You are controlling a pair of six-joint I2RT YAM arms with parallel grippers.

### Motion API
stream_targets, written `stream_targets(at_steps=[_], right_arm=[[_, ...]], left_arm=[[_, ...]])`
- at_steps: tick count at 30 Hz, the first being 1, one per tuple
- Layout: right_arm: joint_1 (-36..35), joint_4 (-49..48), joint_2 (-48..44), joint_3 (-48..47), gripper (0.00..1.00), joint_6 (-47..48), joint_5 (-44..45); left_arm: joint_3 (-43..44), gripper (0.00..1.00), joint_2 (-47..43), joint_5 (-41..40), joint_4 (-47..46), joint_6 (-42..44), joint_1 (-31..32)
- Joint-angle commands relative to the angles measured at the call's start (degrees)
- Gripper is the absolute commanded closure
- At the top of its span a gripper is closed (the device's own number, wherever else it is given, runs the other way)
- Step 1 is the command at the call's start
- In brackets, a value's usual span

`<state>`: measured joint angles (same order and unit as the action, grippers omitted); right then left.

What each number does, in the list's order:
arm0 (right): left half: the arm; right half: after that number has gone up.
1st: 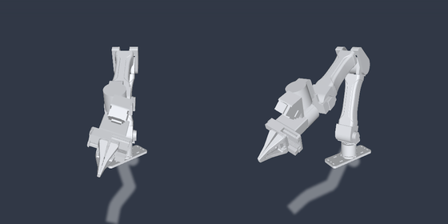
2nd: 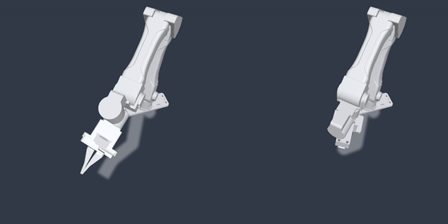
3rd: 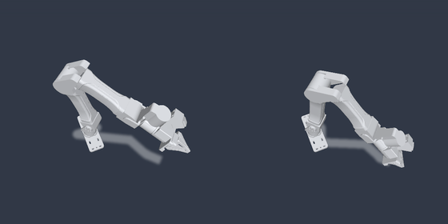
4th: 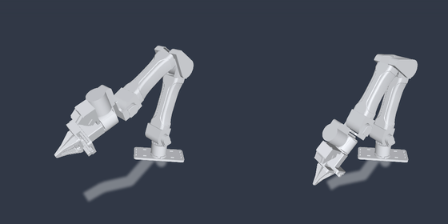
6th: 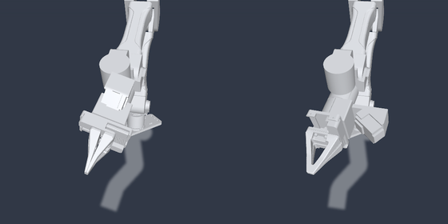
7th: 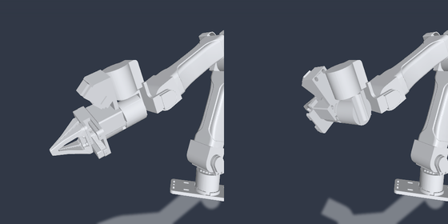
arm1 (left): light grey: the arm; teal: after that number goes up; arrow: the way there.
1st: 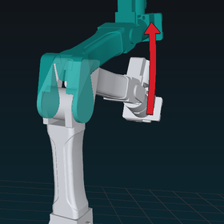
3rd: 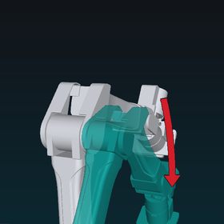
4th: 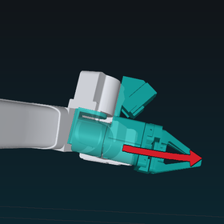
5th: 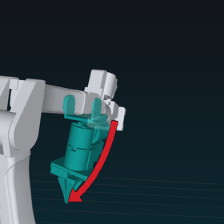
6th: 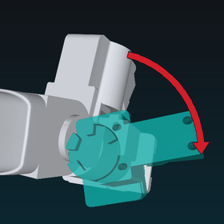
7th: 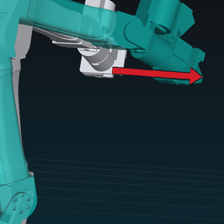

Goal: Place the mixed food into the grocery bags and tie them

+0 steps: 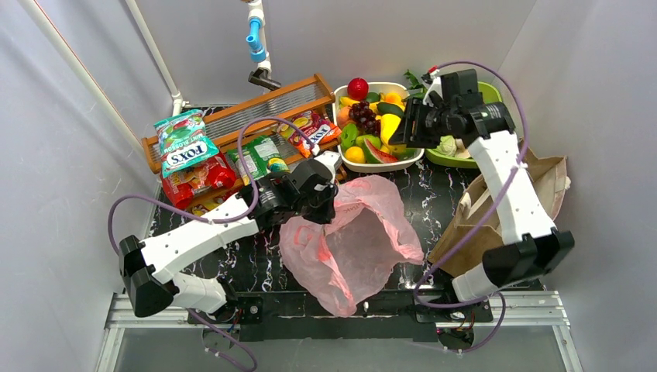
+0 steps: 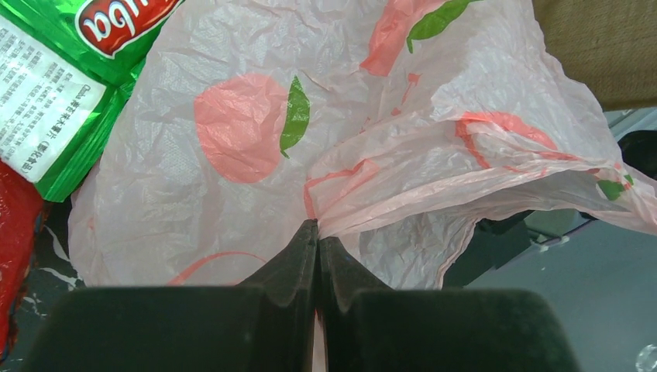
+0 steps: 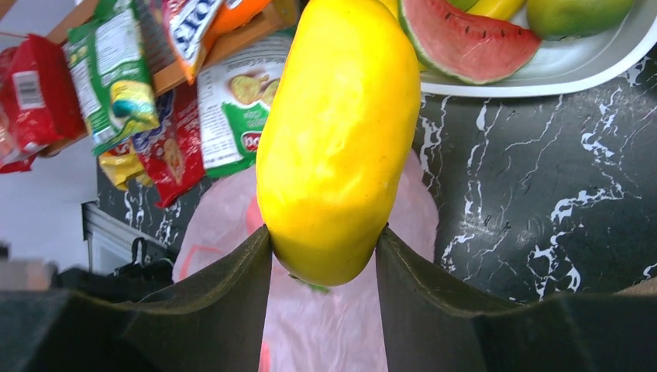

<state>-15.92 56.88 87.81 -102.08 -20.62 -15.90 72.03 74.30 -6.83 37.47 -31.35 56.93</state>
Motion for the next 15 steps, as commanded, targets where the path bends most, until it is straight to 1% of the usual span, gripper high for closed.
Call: stream_targets(at_steps=[1, 7, 11, 15], right_arm=[[-0.1, -1.0, -8.3, 3.0, 0.99, -1.0, -2.9], [-0.1, -1.0, -16.8, 6.7, 0.99, -0.5, -5.6], [-0.1, -2.0, -23.1, 10.3, 0.99, -1.7, -10.1], [-0.1, -2.4, -29.3, 13.6, 0.99, -2.5, -16.5]], left_arm=[[3.7, 1.00, 1.3, -0.3, 2.3, -3.1, -0.3], [6.2, 1.00, 4.4, -0.4, 3.5, -6.5, -0.3], [8.0, 1.00, 5.7, -0.5, 4.1, -8.0, -0.3], [11.5, 1.00, 7.4, -1.7, 6.6, -9.6, -0.3]])
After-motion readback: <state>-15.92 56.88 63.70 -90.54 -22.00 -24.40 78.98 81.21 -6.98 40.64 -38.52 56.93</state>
